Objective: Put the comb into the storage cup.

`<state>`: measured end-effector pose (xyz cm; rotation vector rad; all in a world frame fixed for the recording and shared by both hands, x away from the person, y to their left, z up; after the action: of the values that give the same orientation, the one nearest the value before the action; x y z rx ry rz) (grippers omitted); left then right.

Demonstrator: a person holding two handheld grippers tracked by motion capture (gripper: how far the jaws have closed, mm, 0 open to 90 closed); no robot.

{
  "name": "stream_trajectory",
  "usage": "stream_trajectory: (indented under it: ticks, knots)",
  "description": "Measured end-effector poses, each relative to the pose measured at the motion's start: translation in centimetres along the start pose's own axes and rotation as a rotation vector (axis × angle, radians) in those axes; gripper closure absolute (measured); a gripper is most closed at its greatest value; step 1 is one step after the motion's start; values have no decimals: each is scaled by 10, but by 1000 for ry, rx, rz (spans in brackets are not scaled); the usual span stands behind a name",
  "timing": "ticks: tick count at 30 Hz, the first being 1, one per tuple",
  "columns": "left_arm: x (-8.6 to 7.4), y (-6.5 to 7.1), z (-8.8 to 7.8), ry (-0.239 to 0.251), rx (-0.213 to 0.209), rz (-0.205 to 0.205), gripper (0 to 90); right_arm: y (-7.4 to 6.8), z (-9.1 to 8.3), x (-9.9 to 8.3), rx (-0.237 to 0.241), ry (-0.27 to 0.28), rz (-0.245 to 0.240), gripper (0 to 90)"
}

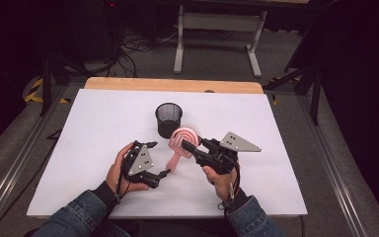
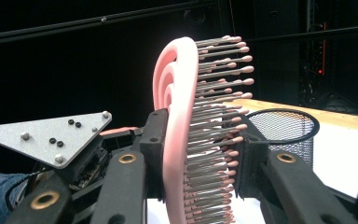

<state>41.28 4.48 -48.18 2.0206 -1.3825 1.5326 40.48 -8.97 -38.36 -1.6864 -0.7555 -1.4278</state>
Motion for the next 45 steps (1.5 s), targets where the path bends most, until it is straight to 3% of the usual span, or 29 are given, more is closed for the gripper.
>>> stream_trajectory:
  ticks: [7,16,23,32,45]
  knots:
    - [-5,-9,-10,12,-26,-35,61,4,-4,3,-21,-1,-20,636]
    - [-13,-27,-34,42,-16,-81,55,11,-11,6,-47,-7,-32,637]
    - [-26,-43,-59,60,17,-113,49,16,-16,9,-70,-5,-53,638]
    - [-35,-50,-76,81,30,-134,50,21,-22,12,-91,-3,-63,638]
    - [-48,-50,-88,61,50,-133,44,27,-29,19,-114,12,-74,639]
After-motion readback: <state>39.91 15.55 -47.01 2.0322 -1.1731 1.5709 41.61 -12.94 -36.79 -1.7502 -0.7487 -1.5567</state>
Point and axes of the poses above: each handheld gripper's, and its own axes: z roughly forward along the jaws, x roughly out of its top, y roughly to its right, the point moved 9 cm from there along z, roughly forward along the jaws, and after that the axes turned 5 degrees about x, right-handed, at the moved point
